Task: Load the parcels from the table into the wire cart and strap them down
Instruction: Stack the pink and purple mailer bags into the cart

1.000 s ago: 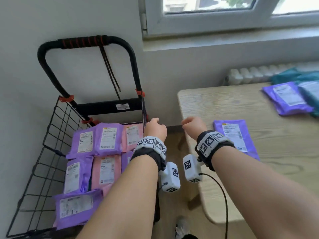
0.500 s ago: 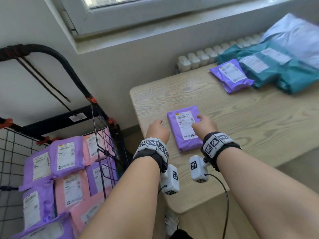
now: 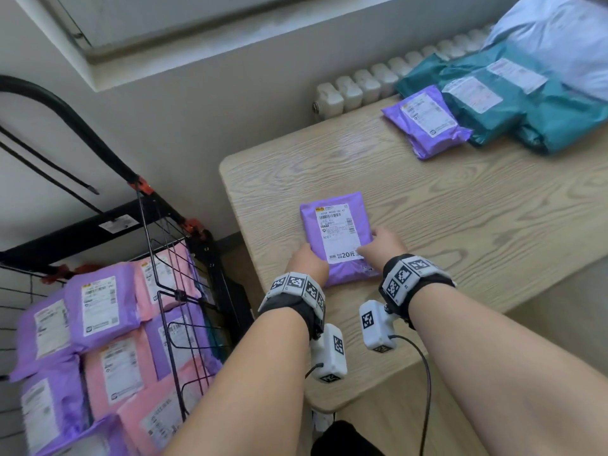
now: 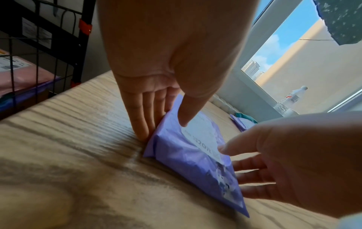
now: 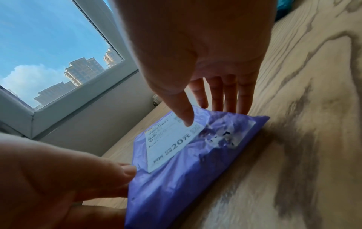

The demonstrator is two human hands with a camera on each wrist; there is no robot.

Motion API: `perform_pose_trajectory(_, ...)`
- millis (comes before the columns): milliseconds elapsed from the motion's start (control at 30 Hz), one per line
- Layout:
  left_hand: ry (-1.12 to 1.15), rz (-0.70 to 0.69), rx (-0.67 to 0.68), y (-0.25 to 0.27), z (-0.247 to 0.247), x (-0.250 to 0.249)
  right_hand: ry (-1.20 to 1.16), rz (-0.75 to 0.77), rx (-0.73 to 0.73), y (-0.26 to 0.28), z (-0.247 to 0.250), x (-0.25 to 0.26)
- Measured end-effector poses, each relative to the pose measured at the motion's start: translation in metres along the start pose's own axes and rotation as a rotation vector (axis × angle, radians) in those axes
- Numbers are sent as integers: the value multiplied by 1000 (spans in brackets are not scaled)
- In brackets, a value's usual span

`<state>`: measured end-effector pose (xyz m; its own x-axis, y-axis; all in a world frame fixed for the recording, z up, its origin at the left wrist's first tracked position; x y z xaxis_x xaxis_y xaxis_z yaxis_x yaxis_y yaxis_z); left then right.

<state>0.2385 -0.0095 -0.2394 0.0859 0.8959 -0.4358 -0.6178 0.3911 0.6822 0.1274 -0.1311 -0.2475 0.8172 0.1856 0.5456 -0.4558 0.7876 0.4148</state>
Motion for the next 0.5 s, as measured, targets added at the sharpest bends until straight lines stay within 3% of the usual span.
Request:
perform_pose_trajectory(267, 106, -5, -45, -8, 19, 17, -91, -72, 9, 0, -13, 1)
perform_pose_trajectory(500, 233, -91, -236, -5, 79, 29, -203, 77, -60, 6, -19, 67)
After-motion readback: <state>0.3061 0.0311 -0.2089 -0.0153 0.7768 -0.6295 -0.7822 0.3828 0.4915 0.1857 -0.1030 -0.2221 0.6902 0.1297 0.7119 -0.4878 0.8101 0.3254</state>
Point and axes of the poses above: each hand's wrist, its own y-axis away from the middle knuckle, its own z-axis out of the back of the hand, x = y × z, the point moved 3 cm from there along -y, towards the middle knuckle, and after that the axes turned 11 degrees about z, right-handed, at the moved point
